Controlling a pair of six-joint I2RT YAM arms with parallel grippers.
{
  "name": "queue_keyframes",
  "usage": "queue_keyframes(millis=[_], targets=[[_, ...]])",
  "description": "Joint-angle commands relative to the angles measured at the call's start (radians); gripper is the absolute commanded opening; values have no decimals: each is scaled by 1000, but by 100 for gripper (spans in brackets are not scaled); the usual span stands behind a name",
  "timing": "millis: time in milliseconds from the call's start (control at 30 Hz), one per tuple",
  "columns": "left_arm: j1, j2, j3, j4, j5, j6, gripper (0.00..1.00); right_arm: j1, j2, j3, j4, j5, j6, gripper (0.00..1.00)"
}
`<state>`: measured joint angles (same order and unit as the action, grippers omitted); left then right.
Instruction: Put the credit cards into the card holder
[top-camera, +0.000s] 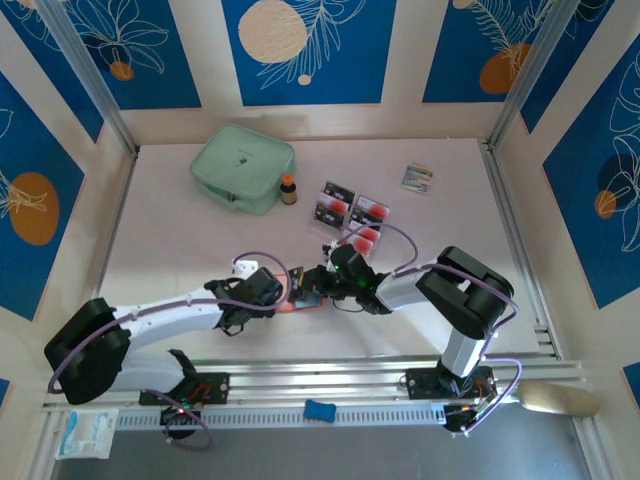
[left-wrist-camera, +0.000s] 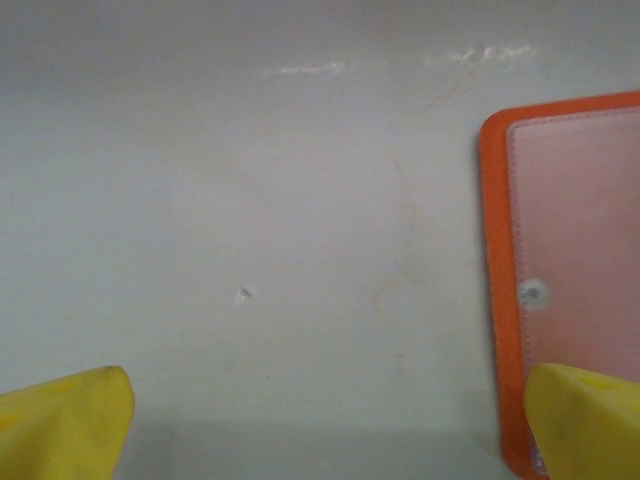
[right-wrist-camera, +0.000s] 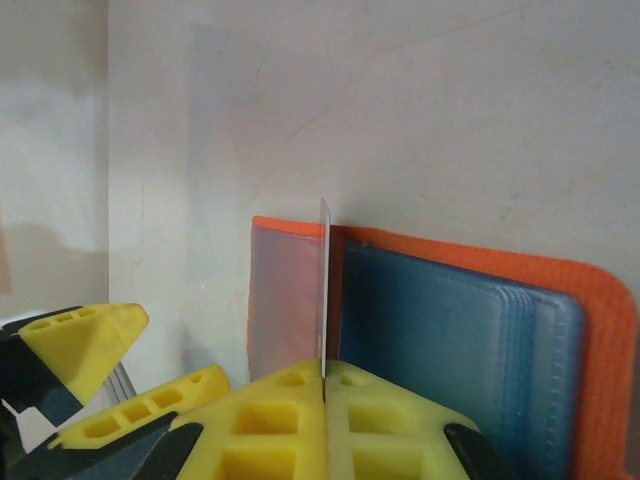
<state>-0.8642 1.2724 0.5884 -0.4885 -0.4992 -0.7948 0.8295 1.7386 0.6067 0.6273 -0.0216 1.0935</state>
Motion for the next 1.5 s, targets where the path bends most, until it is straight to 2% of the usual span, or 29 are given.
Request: queue_keyframes(millis=[0, 367, 900, 1467], targets=[[7, -12, 54, -18, -15, 19, 100, 10, 12, -22, 14, 27, 10, 0], [10, 118, 63, 4, -15, 16, 100, 16, 5, -40, 22, 38, 16, 0], [10, 127, 23, 18, -10, -14, 100, 43, 4, -44, 2, 58, 35, 0], [10, 128, 22, 24, -7, -15, 100, 61, -34, -42, -107, 104, 60, 0]])
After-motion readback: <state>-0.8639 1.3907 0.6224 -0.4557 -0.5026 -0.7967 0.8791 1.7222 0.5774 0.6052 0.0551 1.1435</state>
